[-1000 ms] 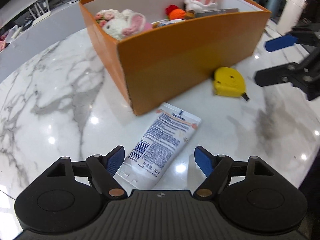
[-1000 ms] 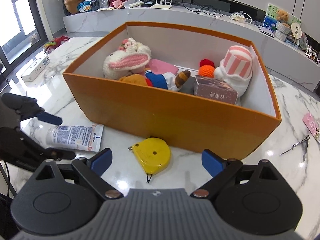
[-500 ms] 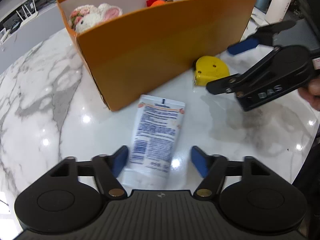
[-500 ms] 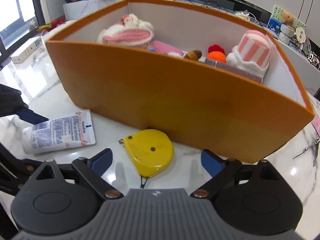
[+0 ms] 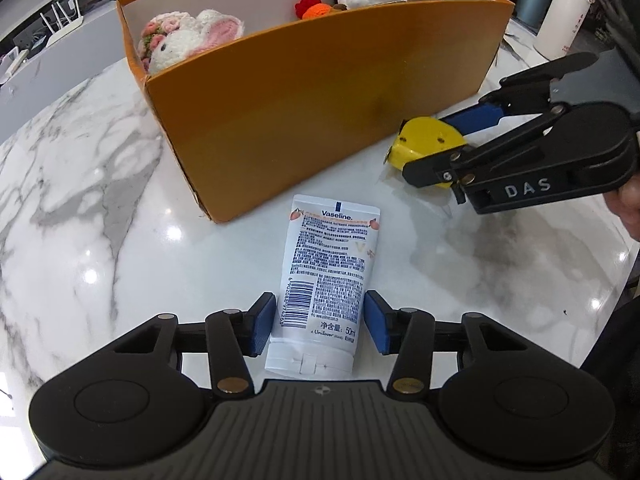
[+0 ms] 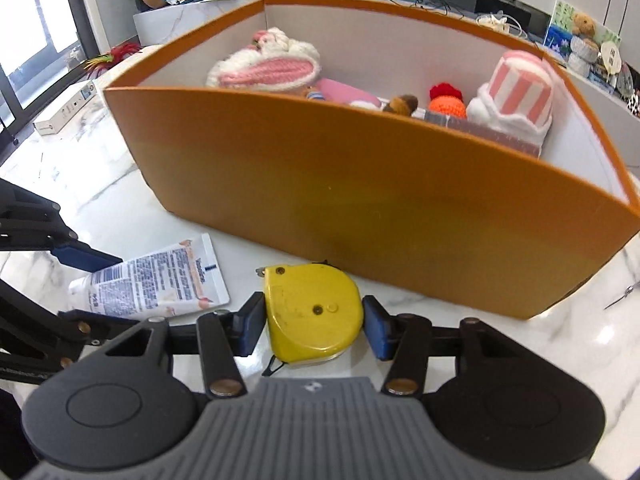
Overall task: Organize objects
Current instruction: 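Grasp the white Vaseline tube with the left tool while the right tool grasps the yellow tape measure, then lift the Vaseline tube and tape measure over the orange box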
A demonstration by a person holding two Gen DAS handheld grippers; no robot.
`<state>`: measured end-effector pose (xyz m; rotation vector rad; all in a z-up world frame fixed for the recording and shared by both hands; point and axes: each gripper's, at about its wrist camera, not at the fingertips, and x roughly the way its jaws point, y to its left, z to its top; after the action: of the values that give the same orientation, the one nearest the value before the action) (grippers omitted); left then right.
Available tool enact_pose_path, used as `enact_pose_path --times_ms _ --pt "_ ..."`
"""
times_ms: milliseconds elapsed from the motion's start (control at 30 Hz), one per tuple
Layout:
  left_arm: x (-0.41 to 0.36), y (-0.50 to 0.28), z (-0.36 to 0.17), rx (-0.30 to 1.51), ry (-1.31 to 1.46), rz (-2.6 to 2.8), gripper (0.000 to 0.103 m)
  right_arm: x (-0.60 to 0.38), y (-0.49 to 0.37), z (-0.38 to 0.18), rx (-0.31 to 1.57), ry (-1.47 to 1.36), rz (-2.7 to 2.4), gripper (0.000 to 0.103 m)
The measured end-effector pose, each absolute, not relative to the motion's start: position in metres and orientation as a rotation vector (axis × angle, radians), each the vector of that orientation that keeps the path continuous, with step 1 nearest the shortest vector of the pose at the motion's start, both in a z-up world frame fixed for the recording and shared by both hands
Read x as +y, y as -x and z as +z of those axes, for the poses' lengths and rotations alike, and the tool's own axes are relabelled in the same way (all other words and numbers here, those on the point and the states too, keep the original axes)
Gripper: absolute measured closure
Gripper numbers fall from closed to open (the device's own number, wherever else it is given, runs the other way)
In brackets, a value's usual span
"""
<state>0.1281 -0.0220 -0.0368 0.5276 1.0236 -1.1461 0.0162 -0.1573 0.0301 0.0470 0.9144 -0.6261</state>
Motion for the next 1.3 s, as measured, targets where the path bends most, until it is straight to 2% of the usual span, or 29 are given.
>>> enact_pose_path --times_ms 733,1300 --pt "-0.004 -0.126 0.005 0.948 -0.302 -1.086 0.051 -0.149 0.009 0.051 0.874 -0.056 -0.634 0.049" --pt "-0.003 -0.109 0.035 0.880 -0.299 -1.141 0.051 -0.128 0.041 0.087 0.830 -0.048 -0.599 0.049"
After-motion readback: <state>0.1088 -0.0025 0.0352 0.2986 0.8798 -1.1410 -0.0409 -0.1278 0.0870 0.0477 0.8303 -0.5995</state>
